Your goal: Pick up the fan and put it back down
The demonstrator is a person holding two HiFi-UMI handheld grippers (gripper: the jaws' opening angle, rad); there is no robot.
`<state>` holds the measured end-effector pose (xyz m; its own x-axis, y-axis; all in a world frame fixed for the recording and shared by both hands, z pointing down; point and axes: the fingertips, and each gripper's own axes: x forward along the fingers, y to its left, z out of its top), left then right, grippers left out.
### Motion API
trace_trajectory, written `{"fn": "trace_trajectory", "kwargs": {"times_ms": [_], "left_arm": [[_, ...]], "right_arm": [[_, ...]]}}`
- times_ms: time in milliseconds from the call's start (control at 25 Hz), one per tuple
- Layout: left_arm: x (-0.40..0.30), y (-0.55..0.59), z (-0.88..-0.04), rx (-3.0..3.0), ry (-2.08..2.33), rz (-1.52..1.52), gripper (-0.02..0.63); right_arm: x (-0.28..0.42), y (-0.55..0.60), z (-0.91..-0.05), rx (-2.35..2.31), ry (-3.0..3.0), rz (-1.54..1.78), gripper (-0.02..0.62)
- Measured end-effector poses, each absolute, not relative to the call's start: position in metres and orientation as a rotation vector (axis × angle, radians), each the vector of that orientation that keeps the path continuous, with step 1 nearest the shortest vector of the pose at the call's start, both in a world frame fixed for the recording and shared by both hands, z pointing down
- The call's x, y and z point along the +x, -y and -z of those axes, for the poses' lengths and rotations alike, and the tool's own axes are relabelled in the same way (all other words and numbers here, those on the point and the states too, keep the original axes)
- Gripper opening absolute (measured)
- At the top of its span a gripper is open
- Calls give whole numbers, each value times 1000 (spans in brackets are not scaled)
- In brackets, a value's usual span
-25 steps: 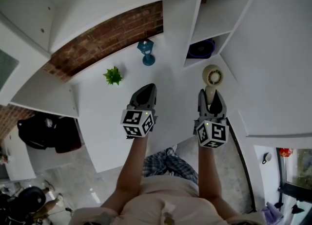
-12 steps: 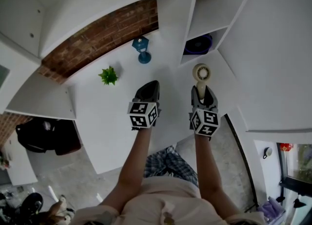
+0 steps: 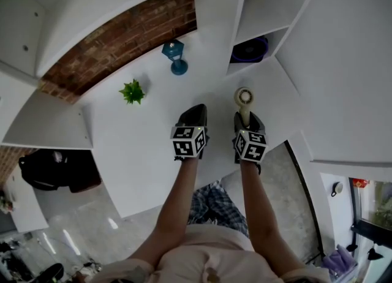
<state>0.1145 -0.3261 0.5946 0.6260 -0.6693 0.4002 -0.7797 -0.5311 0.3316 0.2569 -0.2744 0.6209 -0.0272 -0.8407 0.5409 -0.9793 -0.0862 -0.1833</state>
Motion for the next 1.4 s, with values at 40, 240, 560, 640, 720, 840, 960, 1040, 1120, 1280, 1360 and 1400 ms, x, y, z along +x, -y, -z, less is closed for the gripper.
{"fn": "trace_trajectory", "kwargs": {"times_ms": [40, 240, 560, 640, 720, 840, 960, 1040, 1120, 1280, 1360, 1400], "left_arm": [[115, 324, -597, 2366, 1135, -312, 28], [116, 318, -603, 2358, 1122, -327, 28], [113, 319, -604, 2352, 1125, -323, 28], [113, 319, -604, 2352, 1123, -324, 28], [113, 318, -605, 2350, 1122, -329, 28], [112, 319, -606, 2347, 1126, -332, 28], [110, 319, -606, 2342, 1133, -335, 28], [109, 319, -606, 2344, 1134, -337, 28], [109, 319, -606, 2348, 1135, -339, 28], [107, 319, -597, 2373, 1140, -337, 28], [104, 318, -588, 2399, 1143, -336, 28], [102, 318, -583, 2411, 1146, -334, 28]], "right_arm": [[256, 274, -627, 1979, 1917, -805, 204], [255, 273, -649, 1919, 1855, -886, 204], [252, 276, -658, 1845, 1819, -930, 209], [250, 277, -658, 1818, 1823, -935, 216], [248, 278, -655, 1805, 1837, -938, 332], [247, 279, -647, 1813, 1860, -947, 463], [246, 278, -646, 1803, 1872, -958, 486], [245, 278, -647, 1798, 1876, -961, 489], [245, 277, -646, 1801, 1882, -961, 489], [253, 277, -630, 1859, 1916, -934, 486], [260, 274, -615, 1909, 1942, -908, 486], [264, 272, -606, 1934, 1959, -895, 486]]}}
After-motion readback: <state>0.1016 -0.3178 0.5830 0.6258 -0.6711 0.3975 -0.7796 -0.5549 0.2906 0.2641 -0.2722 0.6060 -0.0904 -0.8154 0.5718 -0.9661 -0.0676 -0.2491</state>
